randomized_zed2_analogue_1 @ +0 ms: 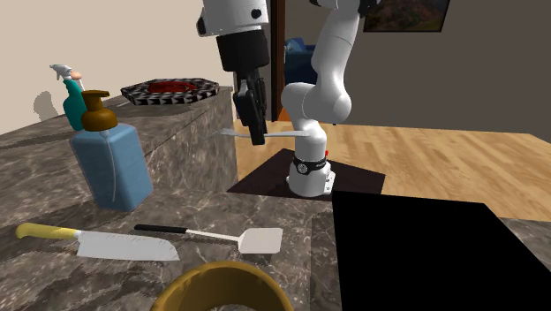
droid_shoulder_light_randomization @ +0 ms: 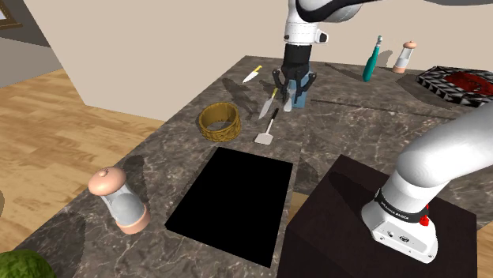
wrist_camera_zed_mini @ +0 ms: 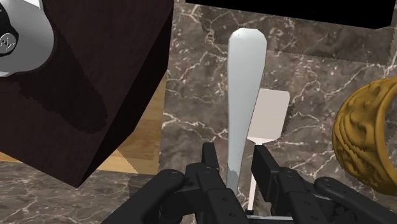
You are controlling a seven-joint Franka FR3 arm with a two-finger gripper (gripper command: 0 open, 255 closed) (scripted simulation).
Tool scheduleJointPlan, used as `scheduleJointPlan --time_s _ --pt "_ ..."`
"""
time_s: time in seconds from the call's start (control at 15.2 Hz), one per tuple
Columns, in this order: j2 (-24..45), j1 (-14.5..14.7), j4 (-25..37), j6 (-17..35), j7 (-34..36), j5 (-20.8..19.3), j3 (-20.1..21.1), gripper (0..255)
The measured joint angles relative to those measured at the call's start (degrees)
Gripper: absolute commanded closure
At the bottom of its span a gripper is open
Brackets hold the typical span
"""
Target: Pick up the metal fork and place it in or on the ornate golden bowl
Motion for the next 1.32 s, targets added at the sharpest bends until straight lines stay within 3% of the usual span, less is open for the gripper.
scheduleJointPlan --time_s 0.33,0.73,0.99,1.32 --pt "6.4 -0.1 6.3 0.5 2.8 -0.9 2.2 255" --pt "20.1 0.6 19.3 1.7 9.4 -4.5 6.6 255" --pt "30.4 2.2 29.2 2.0 14.3 -8.6 8.9 255" --pt "43.8 6.3 45.5 -1.6 19.7 -14.5 9.9 255"
